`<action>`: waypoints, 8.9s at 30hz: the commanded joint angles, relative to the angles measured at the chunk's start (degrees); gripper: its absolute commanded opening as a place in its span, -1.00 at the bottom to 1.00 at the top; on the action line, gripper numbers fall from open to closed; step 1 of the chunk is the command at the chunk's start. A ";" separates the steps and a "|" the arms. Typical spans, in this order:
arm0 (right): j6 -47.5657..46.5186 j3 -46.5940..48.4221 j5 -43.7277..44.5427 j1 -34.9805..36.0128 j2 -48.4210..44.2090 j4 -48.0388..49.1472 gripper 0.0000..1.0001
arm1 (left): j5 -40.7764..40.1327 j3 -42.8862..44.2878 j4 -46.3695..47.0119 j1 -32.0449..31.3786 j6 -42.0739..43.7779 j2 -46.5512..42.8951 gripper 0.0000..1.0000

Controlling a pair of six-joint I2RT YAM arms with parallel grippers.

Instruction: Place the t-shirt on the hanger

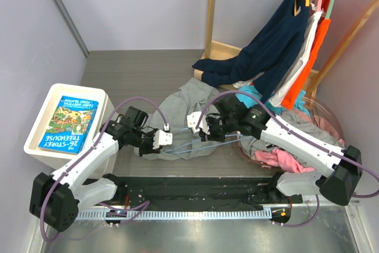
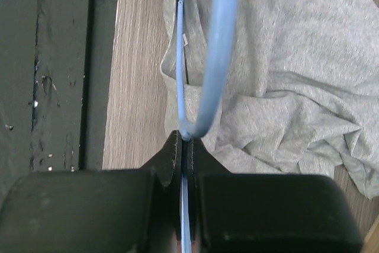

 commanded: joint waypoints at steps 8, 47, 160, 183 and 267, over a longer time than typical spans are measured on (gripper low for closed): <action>2.89 -4.19 -3.95 -0.01 -3.52 12.50 -0.98 | 3.39 2.82 1.74 -0.29 -4.27 -3.93 -0.74; 13.96 -13.24 -10.37 0.25 -0.18 39.58 -0.98 | 2.95 7.92 1.14 -0.38 -12.54 -6.38 -0.32; 28.20 -5.24 12.31 -4.92 12.57 7.07 -0.55 | -3.64 5.46 5.26 -2.92 -17.10 -19.13 -1.00; 20.82 2.99 8.71 -13.82 4.74 -1.55 -0.99 | -16.65 5.19 2.97 -2.75 -11.74 -16.79 -1.00; -1.59 36.14 9.67 -7.83 7.03 -2.87 -0.98 | -5.40 20.76 12.99 3.04 -23.43 -11.66 -0.86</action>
